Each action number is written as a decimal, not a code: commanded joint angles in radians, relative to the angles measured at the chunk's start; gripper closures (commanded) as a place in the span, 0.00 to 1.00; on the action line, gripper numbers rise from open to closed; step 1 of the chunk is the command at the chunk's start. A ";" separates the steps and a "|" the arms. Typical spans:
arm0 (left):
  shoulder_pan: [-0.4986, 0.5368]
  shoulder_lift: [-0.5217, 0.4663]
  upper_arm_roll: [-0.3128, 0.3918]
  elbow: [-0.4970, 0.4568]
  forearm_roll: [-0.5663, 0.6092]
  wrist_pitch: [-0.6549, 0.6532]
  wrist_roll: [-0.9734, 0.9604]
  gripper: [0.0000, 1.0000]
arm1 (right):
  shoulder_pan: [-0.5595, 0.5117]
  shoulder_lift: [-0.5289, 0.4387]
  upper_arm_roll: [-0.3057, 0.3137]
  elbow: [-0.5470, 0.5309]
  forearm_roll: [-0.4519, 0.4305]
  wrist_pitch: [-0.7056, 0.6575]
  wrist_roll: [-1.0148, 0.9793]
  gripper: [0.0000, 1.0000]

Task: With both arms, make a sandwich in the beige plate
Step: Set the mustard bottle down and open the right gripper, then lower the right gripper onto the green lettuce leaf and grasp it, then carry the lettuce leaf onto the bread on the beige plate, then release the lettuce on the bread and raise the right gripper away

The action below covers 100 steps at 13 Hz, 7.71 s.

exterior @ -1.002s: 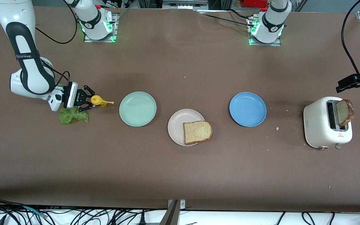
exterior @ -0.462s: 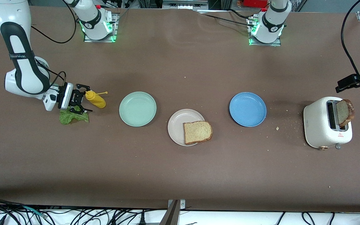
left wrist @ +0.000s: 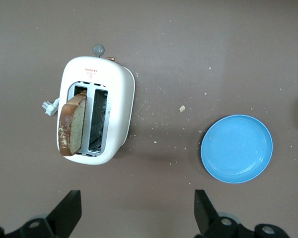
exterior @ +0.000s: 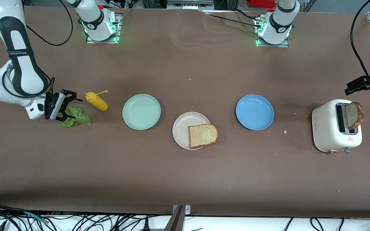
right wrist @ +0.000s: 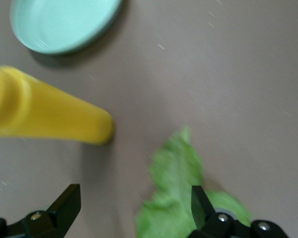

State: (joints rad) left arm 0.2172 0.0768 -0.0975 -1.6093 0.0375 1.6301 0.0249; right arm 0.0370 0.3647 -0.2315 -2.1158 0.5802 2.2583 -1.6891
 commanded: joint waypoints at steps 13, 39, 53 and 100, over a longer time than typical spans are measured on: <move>0.007 0.020 -0.001 0.028 -0.022 -0.015 0.020 0.00 | -0.008 0.008 0.089 0.020 -0.628 0.187 1.162 0.02; 0.017 0.021 0.001 0.028 -0.021 -0.013 0.021 0.00 | -0.009 0.077 0.116 0.159 -0.625 0.042 1.589 1.00; 0.017 0.026 0.001 0.028 -0.015 -0.013 0.021 0.00 | 0.003 0.039 0.409 0.743 -0.479 -0.689 2.065 1.00; 0.016 0.026 -0.001 0.028 -0.011 -0.015 0.020 0.00 | 0.140 0.202 0.517 0.933 -0.657 -0.615 2.480 0.00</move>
State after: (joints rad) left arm 0.2288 0.0969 -0.0955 -1.6039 0.0376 1.6301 0.0249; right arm 0.2122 0.6349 0.3096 -1.1511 -0.0903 1.7505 0.9643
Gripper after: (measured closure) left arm 0.000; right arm 0.000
